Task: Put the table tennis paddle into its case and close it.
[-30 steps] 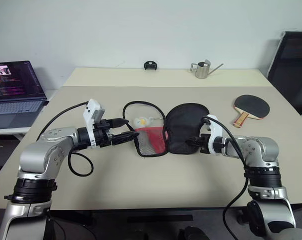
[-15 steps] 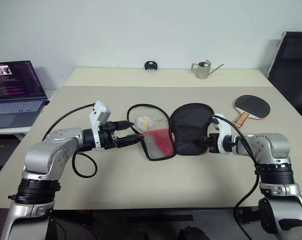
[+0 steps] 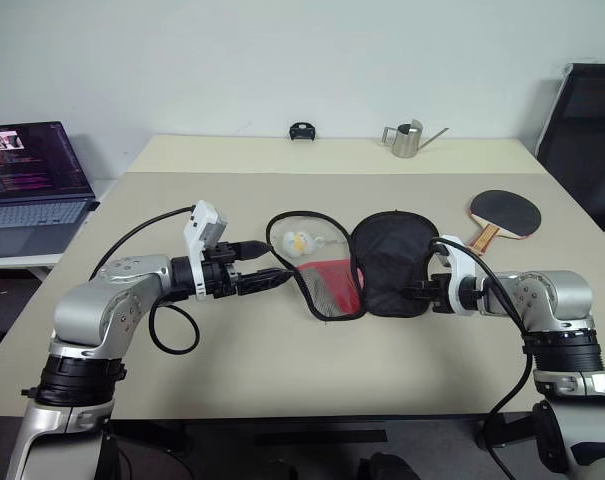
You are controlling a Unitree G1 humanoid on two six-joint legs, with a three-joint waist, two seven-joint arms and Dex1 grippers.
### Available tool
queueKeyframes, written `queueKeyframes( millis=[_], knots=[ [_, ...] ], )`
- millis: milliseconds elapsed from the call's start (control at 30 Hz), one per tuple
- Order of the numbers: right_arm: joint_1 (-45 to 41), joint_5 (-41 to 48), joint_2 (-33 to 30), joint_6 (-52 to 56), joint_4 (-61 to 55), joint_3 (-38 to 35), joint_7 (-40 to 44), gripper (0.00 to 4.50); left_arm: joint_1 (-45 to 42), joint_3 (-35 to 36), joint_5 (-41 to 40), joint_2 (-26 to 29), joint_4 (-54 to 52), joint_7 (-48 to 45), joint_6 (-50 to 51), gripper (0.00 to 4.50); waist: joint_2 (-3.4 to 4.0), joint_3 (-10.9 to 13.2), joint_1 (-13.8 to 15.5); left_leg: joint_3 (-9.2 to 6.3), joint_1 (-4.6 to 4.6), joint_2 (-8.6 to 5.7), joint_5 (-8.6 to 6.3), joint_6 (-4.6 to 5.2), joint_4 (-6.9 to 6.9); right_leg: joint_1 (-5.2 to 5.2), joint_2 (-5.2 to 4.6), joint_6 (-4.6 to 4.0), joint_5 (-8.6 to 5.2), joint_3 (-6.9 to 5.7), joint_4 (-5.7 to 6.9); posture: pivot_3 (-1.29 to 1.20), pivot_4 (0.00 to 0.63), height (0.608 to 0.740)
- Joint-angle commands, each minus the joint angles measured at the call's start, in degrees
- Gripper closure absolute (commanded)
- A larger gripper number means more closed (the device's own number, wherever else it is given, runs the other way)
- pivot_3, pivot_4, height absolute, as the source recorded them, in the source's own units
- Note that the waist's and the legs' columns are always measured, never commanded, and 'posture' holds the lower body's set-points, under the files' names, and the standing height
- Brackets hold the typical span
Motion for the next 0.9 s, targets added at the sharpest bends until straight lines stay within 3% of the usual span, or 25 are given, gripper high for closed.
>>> queueKeyframes(
  millis=[33, 167, 467, 567, 667, 900],
  knots=[
    [-1.1, -0.1, -0.4, -0.6, -0.8, -0.9, 0.1, 2.88, -0.9, 0.8, -1.1, 0.3, -2.4, -0.2, 0.1, 0.0, 0.0, 0.0, 0.0, 0.0, 0.0, 0.0, 0.0, 0.0, 0.0, 0.0, 0.0, 0.0, 0.0, 0.0, 0.0, 0.0, 0.15, 0.74],
    [-1.4, -0.7, -1.2, -0.9, -1.4, -1.2, -0.1, 1.69, -0.7, 1.0, -1.1, 0.0, -2.7, 0.0, 0.4, 0.0, 0.0, 0.0, 0.0, 0.0, 0.01, 0.0, 0.0, 0.0, 0.01, 0.01, 0.0, 0.0, 0.0, 0.0, 0.01, 0.0, 0.15, 0.74],
    [-1.9, -0.8, -4.8, 0.0, -3.9, -4.5, -0.4, 1.69, -0.3, 0.9, -1.1, -0.8, -2.9, 0.3, 0.2, 0.0, 0.0, 0.0, 0.0, 0.0, 0.01, 0.0, 0.0, 0.0, 0.05, 0.03, 0.0, 0.0, 0.0, 0.0, 0.02, 0.0, 0.15, 0.74],
    [-1.9, 0.0, -5.3, 0.6, -5.7, -7.0, -0.3, 1.09, -0.3, 0.9, -1.1, -1.1, -2.9, 0.3, 0.2, 0.0, 0.0, 0.0, 0.0, 0.0, 0.01, 0.0, 0.0, 0.0, 0.05, 0.03, 0.0, 0.0, 0.0, 0.0, 0.02, 0.0, 0.15, 0.74],
    [-2.6, -1.3, -4.6, -3.1, -6.5, -8.7, -2.0, 0.12, -0.7, 0.8, -1.0, -1.7, -2.6, 0.4, -0.1, 0.0, 0.0, 0.0, 0.0, 0.0, 0.01, 0.0, 0.0, 0.0, 0.05, 0.03, 0.0, 0.0, 0.0, 0.0, 0.02, 0.0, 0.15, 0.74],
    [-4.3, -10.4, -1.5, -20.5, -1.9, -7.5, -11.3, 0.03, -7.5, 0.9, -1.0, -5.2, -1.8, 4.4, 0.2, 0.0, 0.0, 0.0, 0.1, 0.0, 0.0, 0.0, 0.0, 0.0, 0.09, 0.03, 0.0, 0.0, 0.0, -0.01, 0.05, 0.0, 0.15, 0.74]
  ],
)
